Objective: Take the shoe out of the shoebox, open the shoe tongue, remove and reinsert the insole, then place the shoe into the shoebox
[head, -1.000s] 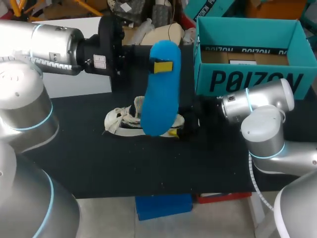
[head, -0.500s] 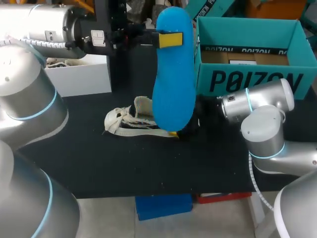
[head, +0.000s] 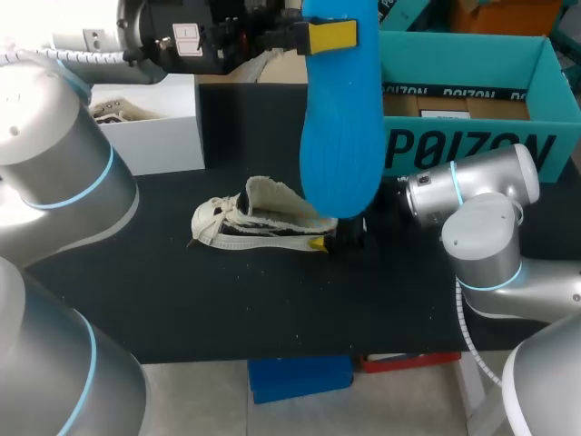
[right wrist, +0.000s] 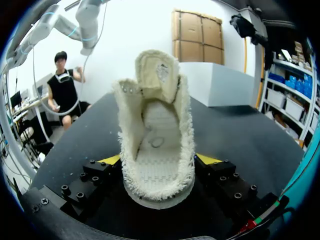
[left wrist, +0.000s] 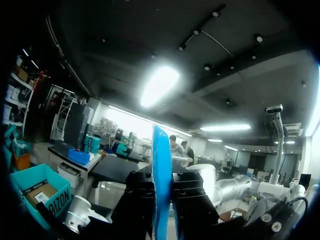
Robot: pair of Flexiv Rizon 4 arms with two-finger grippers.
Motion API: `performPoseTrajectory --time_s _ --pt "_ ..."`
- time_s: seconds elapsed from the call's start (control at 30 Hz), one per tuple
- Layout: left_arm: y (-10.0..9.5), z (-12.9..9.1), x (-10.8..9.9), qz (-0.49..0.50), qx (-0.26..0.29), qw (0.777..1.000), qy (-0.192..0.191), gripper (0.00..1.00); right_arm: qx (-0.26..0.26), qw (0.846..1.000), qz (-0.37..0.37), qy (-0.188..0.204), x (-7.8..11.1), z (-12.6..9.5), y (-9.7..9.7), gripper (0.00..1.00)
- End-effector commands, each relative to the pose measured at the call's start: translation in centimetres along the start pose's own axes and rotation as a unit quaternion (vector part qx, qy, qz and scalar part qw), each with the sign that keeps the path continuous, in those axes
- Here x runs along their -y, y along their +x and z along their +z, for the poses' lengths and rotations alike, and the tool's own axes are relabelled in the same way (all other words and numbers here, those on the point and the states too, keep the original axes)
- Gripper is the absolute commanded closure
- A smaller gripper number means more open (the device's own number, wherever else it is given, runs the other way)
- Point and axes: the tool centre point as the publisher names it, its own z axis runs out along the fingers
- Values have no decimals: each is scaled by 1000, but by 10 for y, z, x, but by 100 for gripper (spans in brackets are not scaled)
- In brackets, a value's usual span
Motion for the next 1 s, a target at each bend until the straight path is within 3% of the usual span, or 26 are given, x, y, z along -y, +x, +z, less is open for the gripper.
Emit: performPoseTrajectory --time_s 0.03,0.3,0.33,0.37,0.4,0.73,1.0 --pt "4 0 -2 -2 6 1000 9 100 0 1000 0 1 1 0 0 100" --pt "4 0 -2 -2 6 1000 9 100 2 1000 3 4 2 -1 0 100" --pt "4 0 -2 -2 6 1000 9 100 7 1000 11 17 5 -4 0 84" --pt "4 0 -2 -2 6 1000 9 100 11 999 16 30 6 -7 0 53" --pt "4 0 -2 -2 6 1000 9 100 15 999 17 35 6 -10 -1 0" --pt "4 0 -2 -2 6 1000 9 100 26 984 55 165 17 -45 5 0" --pt "4 0 -2 -2 6 1000 9 100 26 966 62 250 9 -64 5 0"
